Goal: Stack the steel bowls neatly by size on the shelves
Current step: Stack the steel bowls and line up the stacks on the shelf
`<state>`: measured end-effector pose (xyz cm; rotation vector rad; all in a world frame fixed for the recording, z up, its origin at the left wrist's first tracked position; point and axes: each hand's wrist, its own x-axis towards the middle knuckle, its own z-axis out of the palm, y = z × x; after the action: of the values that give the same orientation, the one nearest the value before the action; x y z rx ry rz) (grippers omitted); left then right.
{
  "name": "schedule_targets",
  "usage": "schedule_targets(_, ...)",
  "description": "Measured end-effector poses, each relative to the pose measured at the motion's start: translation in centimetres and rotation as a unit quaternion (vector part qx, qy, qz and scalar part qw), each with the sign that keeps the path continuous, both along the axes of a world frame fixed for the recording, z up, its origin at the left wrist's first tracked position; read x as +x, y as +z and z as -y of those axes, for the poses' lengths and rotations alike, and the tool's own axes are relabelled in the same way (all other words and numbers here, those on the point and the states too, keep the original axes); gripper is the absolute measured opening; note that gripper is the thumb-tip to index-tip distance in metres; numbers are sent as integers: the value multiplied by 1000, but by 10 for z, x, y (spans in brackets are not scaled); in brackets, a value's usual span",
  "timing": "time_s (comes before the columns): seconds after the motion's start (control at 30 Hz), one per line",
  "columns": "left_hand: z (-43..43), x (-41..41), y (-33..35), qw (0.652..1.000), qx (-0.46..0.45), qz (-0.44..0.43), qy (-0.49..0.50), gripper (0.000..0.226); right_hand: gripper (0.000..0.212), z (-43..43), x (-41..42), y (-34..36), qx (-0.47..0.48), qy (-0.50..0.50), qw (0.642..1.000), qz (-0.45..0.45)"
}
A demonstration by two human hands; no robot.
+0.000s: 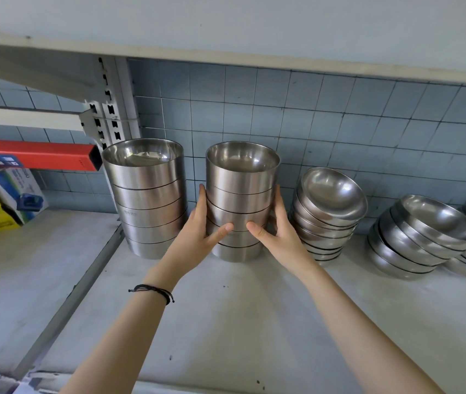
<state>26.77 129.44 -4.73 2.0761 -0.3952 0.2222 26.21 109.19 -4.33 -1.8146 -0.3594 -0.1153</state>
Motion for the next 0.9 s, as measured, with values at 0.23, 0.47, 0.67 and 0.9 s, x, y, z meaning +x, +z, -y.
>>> schedule_targets(0.23, 0, -26, -10, 995, 61, 48, 64, 106, 102, -2, -10, -5, -55, -70, 991, 97)
schedule_targets(0.47, 12, -31, -13, 991, 66, 75, 85, 108, 103, -13, -13, -12, -69, -76, 988, 113)
schedule_targets(0.67, 14, -31, -14, 990, 66, 84, 94, 107, 100, -14, -15, -13, -68, -73, 990, 98)
schedule_targets(0.9, 12, -45, -9, 983, 120, 63, 125, 103, 99, -10, -21, -11, -123, -77, 984, 107)
